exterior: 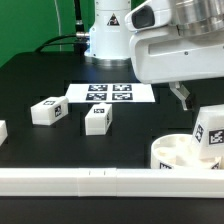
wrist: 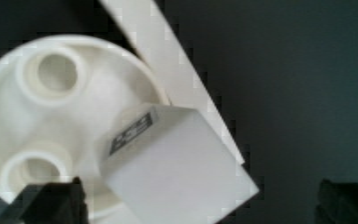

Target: Assemble stool

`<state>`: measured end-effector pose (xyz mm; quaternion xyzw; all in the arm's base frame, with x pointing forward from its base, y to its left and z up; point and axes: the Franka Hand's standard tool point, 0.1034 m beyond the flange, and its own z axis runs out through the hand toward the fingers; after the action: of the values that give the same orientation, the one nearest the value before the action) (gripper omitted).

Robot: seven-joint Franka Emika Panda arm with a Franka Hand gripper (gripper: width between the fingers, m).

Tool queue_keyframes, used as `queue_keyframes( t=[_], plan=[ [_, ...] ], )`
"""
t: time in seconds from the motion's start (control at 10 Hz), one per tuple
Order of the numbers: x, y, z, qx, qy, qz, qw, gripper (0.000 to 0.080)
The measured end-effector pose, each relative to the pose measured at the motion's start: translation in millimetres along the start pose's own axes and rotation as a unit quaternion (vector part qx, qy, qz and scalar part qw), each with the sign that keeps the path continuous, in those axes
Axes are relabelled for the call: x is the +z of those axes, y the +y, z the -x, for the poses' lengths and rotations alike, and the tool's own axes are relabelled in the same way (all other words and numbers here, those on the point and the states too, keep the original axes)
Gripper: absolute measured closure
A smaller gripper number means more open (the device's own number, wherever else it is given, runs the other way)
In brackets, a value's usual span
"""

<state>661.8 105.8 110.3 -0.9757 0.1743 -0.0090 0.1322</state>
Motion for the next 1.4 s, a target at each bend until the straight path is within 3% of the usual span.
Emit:
queue_keyframes(
  t=[0.4,0.6,0.7,0.9,1.1,1.4],
  plan=[
    [-1.8,0.9,-3.9,-0.177,0.006,0.011,0.984,0.0151],
    [-1.4,1.9,-4.1,-0.246,0.005,0.011,0.969,0.0151],
    [-0.6,2.3,-3.7,-0.292,0.004,0.017,0.956,0.0151],
    [2.2,0.2,-2.0,-0.413,0.005,0.039,0.91,0.0151],
    [3.4,1.1,-1.2,-0.509,-0.003,0.048,0.859,0.0151],
    [3.2,3.4,-2.4,-0.585,-0.01,0.053,0.809,0.0151]
  ],
)
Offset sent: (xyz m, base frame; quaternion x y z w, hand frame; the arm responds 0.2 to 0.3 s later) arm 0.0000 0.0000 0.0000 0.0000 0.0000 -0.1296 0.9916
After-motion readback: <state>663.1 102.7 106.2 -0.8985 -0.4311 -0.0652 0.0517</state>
